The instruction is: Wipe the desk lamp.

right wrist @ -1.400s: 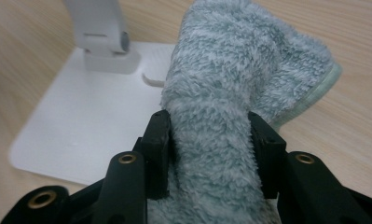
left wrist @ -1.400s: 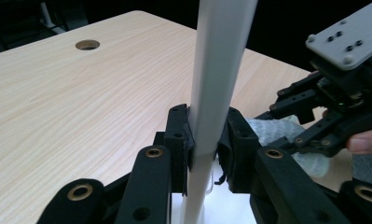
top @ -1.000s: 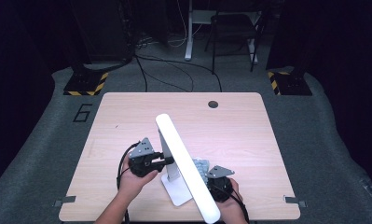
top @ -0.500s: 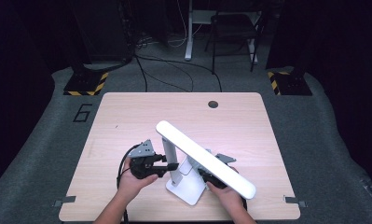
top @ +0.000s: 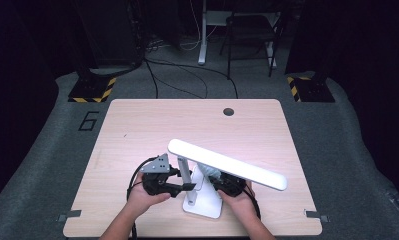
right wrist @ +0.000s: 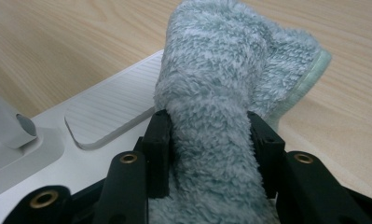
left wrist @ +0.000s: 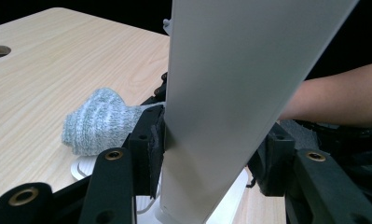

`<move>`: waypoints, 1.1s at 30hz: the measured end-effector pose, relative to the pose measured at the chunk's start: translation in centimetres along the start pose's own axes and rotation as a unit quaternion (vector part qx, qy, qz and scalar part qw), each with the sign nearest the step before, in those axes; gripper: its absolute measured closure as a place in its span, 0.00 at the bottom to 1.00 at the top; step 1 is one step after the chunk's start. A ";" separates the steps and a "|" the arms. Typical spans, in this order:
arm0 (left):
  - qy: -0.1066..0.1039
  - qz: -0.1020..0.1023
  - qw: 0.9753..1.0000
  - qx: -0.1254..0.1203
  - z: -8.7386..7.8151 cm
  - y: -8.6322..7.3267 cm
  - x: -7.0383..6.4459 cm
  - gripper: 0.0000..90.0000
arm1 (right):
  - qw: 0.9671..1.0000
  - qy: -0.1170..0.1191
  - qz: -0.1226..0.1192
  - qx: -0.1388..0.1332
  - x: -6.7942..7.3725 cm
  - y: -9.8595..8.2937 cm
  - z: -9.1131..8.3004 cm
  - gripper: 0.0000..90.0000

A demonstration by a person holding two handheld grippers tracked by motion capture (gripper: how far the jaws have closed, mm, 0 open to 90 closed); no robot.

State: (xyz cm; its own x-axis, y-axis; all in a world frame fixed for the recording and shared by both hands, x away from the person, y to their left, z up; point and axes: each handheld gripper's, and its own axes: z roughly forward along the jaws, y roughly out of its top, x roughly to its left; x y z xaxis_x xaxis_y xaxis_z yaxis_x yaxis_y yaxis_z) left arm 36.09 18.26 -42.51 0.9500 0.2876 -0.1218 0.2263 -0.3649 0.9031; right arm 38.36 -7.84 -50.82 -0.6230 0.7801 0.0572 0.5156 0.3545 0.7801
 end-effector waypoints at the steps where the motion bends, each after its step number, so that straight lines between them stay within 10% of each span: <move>1: -0.003 0.000 1.000 0.001 0.0 0.0 0.0 0.57 | 1.000 0.000 0.000 0.000 0.0 0.0 0.0 0.65; 20: 0.058 0.009 0.998 -0.001 0.2 0.2 -0.6 0.62 | 0.999 0.010 -0.040 0.017 2.8 -1.6 -4.5 0.63; 33: 0.047 0.009 0.999 0.000 0.2 0.2 -0.4 0.60 | 1.000 -0.002 -0.021 0.023 1.5 -2.0 -2.7 0.64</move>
State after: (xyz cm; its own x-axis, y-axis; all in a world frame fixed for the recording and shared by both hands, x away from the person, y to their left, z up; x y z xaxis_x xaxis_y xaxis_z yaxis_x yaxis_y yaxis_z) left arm 35.77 17.89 -42.40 0.9298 0.3621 -0.0664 0.2093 -0.3716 0.9045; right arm 34.82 -8.69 -50.60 -0.6425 0.7660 0.0231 0.5156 0.4098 0.7525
